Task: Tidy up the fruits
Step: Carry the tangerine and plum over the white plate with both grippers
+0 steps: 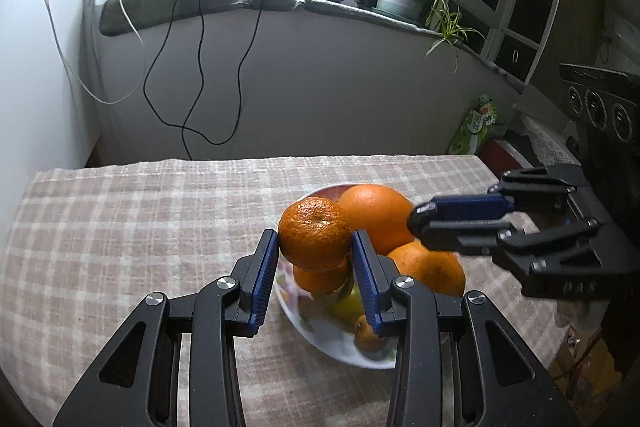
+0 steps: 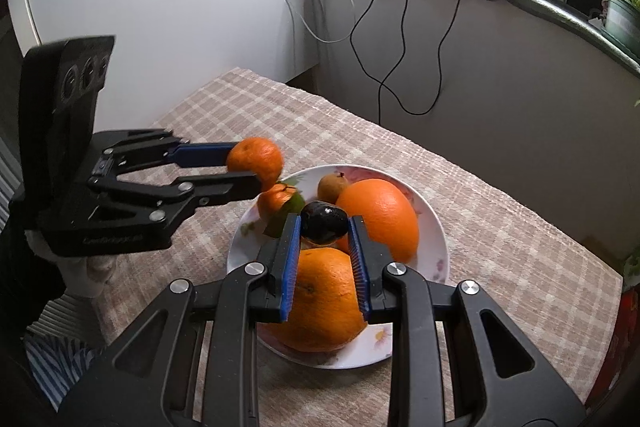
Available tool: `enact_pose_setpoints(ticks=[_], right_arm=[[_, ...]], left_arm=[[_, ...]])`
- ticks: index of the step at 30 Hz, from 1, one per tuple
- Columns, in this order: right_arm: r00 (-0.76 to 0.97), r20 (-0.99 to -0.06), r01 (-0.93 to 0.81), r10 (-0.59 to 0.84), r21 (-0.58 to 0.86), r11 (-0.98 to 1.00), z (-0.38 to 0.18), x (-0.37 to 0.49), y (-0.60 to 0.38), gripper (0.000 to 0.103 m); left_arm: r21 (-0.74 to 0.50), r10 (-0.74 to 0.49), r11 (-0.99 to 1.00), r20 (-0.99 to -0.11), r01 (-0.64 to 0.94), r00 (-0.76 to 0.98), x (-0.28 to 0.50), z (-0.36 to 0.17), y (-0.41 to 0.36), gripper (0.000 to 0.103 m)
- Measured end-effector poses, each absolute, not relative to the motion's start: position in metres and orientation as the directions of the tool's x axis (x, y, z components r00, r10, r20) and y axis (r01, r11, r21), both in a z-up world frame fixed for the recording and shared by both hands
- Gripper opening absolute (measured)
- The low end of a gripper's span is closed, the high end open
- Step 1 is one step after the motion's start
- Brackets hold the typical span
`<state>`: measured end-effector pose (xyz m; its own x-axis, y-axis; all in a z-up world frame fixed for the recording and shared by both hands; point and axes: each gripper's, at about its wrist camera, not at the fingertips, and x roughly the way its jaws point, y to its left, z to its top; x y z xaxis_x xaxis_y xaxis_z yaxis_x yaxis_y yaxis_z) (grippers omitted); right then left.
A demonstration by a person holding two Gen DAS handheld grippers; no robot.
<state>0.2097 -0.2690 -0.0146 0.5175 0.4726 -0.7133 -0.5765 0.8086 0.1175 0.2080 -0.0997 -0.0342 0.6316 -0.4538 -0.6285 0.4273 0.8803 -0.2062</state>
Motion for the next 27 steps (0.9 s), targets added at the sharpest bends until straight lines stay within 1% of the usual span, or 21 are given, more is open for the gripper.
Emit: enact_pose_setpoints(ticks=[12,17,27], right_arm=[[0.503,-0.729,-0.598,0.464,0.094,0.796,-0.023,0.212,-0.254,0.025],[0.502,-0.736,-0.603,0.455,0.080,0.794,-0.026,0.211,-0.251,0.025],[0.501,-0.746,-0.614,0.438,0.050,0.788,-0.030,0.211,-0.244,0.025]], left_arm=[[-0.217,-0.454,0.882,-0.628,0.418,0.632,0.214,-0.031,-0.090,0.036],[-0.230,-0.481,0.864,-0.638,0.447,0.602,0.222,-0.032,-0.098,0.036],[-0.241,-0.489,0.859,-0.649,0.452,0.583,0.228,-0.036,-0.105,0.036]])
